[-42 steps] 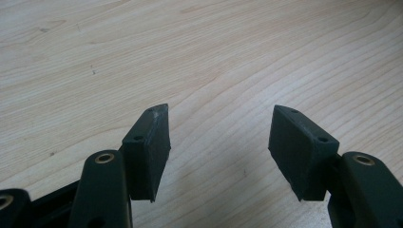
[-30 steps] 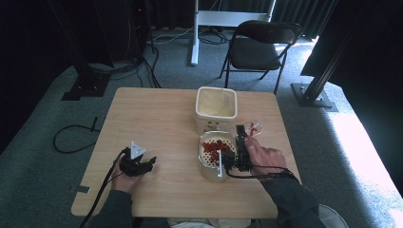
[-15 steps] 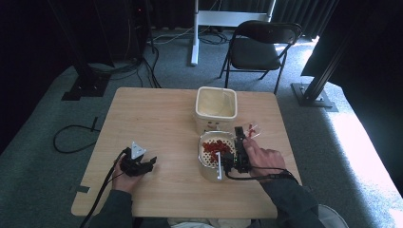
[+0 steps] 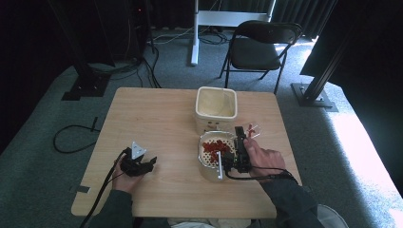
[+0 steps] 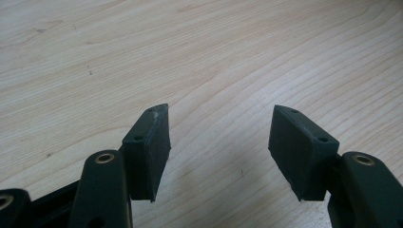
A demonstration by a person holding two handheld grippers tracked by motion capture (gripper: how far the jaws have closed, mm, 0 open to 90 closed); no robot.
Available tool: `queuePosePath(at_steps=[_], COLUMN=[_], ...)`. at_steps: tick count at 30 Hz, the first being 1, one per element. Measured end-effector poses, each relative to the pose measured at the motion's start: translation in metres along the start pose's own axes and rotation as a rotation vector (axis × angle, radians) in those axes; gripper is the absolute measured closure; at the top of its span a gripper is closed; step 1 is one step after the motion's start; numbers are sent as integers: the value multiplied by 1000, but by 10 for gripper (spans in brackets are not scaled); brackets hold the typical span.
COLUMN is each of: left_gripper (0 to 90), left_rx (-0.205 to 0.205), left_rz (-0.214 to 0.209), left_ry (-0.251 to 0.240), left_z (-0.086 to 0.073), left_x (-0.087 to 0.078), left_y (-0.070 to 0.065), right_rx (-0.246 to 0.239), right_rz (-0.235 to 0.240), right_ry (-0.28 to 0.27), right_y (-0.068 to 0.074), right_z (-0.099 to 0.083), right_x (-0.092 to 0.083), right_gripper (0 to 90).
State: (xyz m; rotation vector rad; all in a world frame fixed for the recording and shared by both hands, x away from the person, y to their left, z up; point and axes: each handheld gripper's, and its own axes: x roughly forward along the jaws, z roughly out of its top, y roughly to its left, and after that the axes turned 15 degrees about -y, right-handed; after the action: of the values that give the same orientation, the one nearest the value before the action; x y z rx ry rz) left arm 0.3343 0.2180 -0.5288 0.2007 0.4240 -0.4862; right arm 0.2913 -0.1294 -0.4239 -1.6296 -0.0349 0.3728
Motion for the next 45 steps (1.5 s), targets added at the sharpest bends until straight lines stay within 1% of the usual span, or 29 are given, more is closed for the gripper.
queuePosePath(at_steps=[2, 4, 5, 6, 8, 9, 10, 11, 12, 13, 14, 15, 16, 17, 18, 19, 20, 21, 23, 24, 25, 27, 29, 30, 32, 35, 38, 40, 45], left_gripper=[403, 403, 403, 402, 402, 403, 402, 402, 402, 402, 403, 403, 402, 402, 403, 402, 402, 402, 402, 403, 402, 402, 402, 402, 402, 402, 402, 402, 402], left_rx=[3, 1, 4, 5, 5, 6, 6, 6, 7, 7, 6, 3, 4, 4, 3, 2, 5, 9, 10, 11, 13, 13, 13, 13, 15, 19, 20, 18, 25], left_rz=[-1, -2, -1, -1, -1, -3, -2, 0, -1, -3, -3, -1, -1, -2, -3, -2, -2, -3, -5, -6, -4, -4, -6, -6, -4, -5, -5, -5, -8], left_ry=[2, -2, 3, 5, 5, 1, 5, 6, 5, 2, 4, 5, 5, 4, 2, 4, 8, 8, 5, 9, 14, 14, 8, 12, 15, 13, 13, 12, 17], left_z=[0, 0, 0, 0, 0, 0, 0, 0, 0, 0, 0, 0, 0, 0, 0, 0, 0, 0, 0, 0, 0, 0, 0, 0, 0, 0, 0, 0, 0], left_x=[0, 0, 0, 1, 1, 0, 1, 1, 1, 0, 0, 1, 1, 1, 1, 1, 2, 2, 1, 2, 3, 3, 2, 3, 4, 3, 3, 3, 4], left_y=[0, 0, 0, 0, 0, -1, -1, -1, -1, -1, -1, -1, -1, -1, -1, -1, -1, -2, -2, -2, -2, -2, -2, -2, -3, -3, -3, -3, -4], right_rx=[-33, 5, -3, -32, -46, 5, -1, -31, -39, -14, 5, -11, -45, -49, -14, -8, -39, -64, -23, -29, -58, -67, 1, -5, -59, -1, -30, -6, -3], right_rz=[7, -11, -3, 12, 13, -11, -4, 3, -4, -16, -15, 1, 8, -4, -17, -13, 2, -2, -14, -4, 9, 6, -17, -6, 9, -4, 24, 27, 26], right_ry=[-9, 11, 7, -5, -8, 9, 0, -6, 3, 18, 12, -1, -8, -3, 5, -4, -10, -6, 9, -1, -11, -11, 8, -2, -20, -22, -23, -24, -28], right_y=[4, 0, 0, 3, 5, 0, 0, 3, 4, 0, -2, 0, 2, 2, -2, -3, 0, 3, 1, 2, 6, 7, 0, 0, 5, -2, 5, 7, 11], right_z=[3, 0, 0, 2, 3, 0, 1, 2, 1, -1, -2, 0, 2, 2, 1, 2, 4, 5, 3, 4, 6, 7, 2, 2, 5, 1, 2, 0, 1], right_x=[0, 1, 1, 0, -1, -1, -1, -1, -2, -1, -1, -2, -3, -3, -2, -2, -2, -2, -1, -1, -2, -3, -1, -1, -3, -2, 1, 1, 0], right_gripper=[359, 359, 358, 358, 358, 358, 358, 358, 358, 358, 358, 358, 358, 358, 358, 359, 358, 358, 359, 358, 359, 359, 359, 358, 357, 357, 356, 356, 354])
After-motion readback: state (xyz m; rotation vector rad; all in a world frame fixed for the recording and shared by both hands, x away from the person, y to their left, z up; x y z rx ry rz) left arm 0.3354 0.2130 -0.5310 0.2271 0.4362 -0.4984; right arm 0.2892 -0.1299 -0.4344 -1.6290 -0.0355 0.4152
